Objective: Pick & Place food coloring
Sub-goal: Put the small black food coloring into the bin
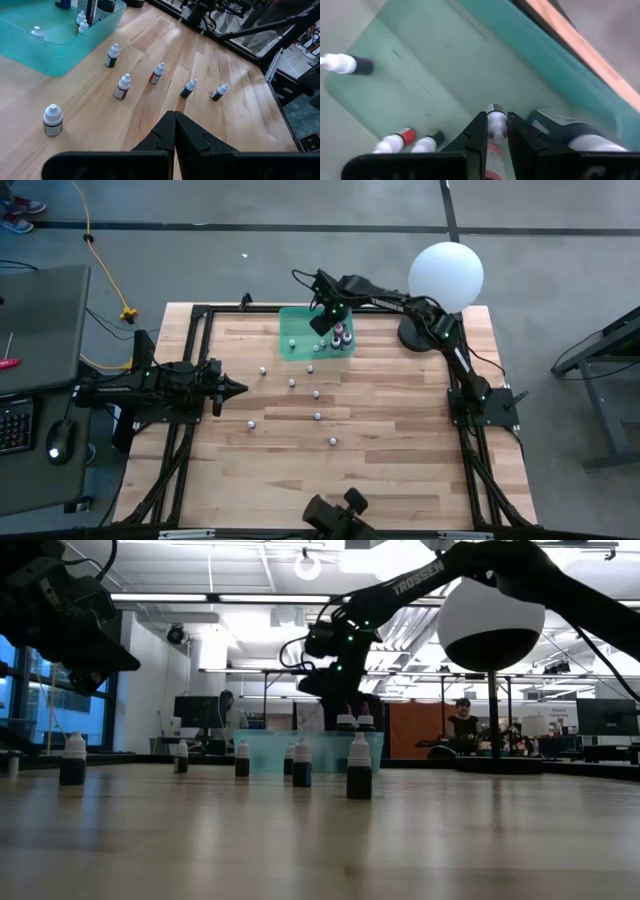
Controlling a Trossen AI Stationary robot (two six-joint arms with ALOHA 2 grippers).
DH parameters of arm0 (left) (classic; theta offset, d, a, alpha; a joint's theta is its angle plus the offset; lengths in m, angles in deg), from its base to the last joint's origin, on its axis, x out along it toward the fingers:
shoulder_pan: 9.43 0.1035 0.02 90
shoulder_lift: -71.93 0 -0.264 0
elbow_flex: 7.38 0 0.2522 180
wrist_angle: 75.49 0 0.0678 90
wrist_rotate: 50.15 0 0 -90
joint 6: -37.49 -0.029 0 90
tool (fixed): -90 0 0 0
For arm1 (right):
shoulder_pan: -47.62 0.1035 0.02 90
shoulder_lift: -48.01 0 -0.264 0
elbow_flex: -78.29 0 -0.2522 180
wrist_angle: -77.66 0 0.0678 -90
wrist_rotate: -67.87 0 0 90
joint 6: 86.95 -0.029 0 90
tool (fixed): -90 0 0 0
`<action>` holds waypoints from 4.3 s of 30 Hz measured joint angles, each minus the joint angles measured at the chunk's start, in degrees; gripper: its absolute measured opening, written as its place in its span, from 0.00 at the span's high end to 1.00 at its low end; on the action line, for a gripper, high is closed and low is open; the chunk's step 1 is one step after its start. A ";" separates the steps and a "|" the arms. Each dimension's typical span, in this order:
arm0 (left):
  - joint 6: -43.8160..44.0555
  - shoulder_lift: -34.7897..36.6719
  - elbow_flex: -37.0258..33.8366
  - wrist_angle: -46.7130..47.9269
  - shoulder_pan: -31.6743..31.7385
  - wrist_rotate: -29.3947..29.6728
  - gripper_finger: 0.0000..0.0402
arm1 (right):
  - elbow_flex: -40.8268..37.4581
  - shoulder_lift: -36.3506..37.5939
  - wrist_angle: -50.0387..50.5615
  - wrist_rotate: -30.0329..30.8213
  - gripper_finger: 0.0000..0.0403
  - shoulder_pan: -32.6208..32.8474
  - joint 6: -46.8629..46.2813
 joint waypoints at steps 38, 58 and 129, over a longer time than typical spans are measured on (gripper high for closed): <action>0.00 0.01 0.00 0.00 -0.02 -0.02 1.00 | 0.00 -1.91 -0.79 -2.79 0.63 0.39 0.98; 0.00 0.00 0.02 0.00 -0.02 0.00 1.00 | 10.74 -1.59 4.12 -4.93 0.56 0.37 7.65; 0.00 0.00 0.02 0.00 0.00 0.00 1.00 | 13.03 20.73 18.09 -18.19 0.56 29.12 6.00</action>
